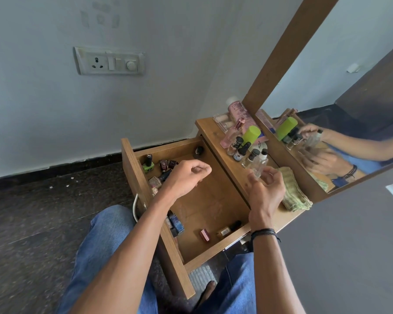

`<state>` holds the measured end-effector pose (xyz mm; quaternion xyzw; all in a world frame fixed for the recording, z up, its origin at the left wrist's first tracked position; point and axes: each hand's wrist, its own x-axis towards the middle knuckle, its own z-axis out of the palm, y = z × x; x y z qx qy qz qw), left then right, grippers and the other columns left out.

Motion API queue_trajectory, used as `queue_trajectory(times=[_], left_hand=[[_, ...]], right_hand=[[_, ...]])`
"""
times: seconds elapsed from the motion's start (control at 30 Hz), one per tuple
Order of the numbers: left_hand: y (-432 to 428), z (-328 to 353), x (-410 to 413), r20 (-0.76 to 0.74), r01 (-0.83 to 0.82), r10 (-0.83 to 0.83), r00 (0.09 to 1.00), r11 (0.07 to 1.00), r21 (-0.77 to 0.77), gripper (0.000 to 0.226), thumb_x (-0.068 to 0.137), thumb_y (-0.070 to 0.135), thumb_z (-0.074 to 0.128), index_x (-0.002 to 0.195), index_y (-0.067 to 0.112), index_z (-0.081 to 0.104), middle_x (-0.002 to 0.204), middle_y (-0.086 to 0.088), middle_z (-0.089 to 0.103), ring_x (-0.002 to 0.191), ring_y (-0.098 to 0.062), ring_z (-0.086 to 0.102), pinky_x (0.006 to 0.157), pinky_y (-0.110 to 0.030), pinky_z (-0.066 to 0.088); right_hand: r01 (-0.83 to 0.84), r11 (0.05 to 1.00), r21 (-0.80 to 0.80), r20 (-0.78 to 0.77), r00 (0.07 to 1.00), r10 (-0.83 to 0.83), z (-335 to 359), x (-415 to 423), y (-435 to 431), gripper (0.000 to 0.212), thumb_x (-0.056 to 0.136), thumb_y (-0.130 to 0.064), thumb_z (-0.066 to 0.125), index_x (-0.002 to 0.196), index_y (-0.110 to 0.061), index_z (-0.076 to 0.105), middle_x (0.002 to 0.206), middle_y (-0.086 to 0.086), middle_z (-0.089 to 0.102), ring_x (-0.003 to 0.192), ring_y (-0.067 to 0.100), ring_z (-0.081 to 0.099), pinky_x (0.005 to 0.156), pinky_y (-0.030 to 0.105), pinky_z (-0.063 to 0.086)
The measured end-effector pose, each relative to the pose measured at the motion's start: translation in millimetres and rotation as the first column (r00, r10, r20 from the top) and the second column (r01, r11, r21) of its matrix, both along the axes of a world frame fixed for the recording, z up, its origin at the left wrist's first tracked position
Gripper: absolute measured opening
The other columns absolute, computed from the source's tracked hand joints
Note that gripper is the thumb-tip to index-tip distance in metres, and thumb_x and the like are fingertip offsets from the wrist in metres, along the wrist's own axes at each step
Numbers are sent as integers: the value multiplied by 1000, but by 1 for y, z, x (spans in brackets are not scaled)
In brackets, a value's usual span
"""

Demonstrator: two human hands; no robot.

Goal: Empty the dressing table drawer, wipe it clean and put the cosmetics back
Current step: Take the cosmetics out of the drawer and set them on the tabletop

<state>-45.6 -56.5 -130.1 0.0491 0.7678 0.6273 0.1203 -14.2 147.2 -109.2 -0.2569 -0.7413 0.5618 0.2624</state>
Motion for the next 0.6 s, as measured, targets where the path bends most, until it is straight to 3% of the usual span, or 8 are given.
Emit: queue_trajectory(times=[0.1,0.2,0.43,0.53,0.6], left_hand=[[-2,-5,-2,12,-20,21,1000,999,-34,16,96,36,65,109,30,72,103,11,70,95,-4,66,90,-35,58],[-3,-9,-3,14,-9,11,1000,995,-100,14,96,39,64,107,33,71,107,13,68,99,-5,64,92,-38,57],[-2,-10,0,-14,66,-73,997,957,-283,23,96,39,65,115,28,68,107,13,63,99,-6,59,78,-25,46],[-1,-10,1,33,173,-172,985,923,-344,23,90,37,73,111,28,69,102,14,66,96,-7,63,87,-32,53],[2,-9,4,111,335,-319,941,836,-435,27,87,33,77,113,29,69,102,15,64,96,-8,63,89,-36,53]], right_hand=[[18,1000,12,46,999,-18,-2,-7,-2,33,80,-23,85,97,-34,59,115,2,70,99,20,73,77,46,64],[28,994,107,104,994,-40,-4,-9,-5,35,74,-36,87,95,-34,59,106,-5,72,100,17,71,84,48,61],[49,955,292,154,983,-98,-7,-10,-2,38,71,-54,83,92,-30,62,96,-5,68,96,26,63,87,53,52],[50,943,329,186,976,-117,-6,-14,0,37,73,-52,85,90,-28,62,97,-3,67,98,26,62,88,50,52],[38,934,354,201,973,-116,-7,-14,1,38,73,-52,86,93,-27,65,97,-2,68,97,26,62,88,49,52]])
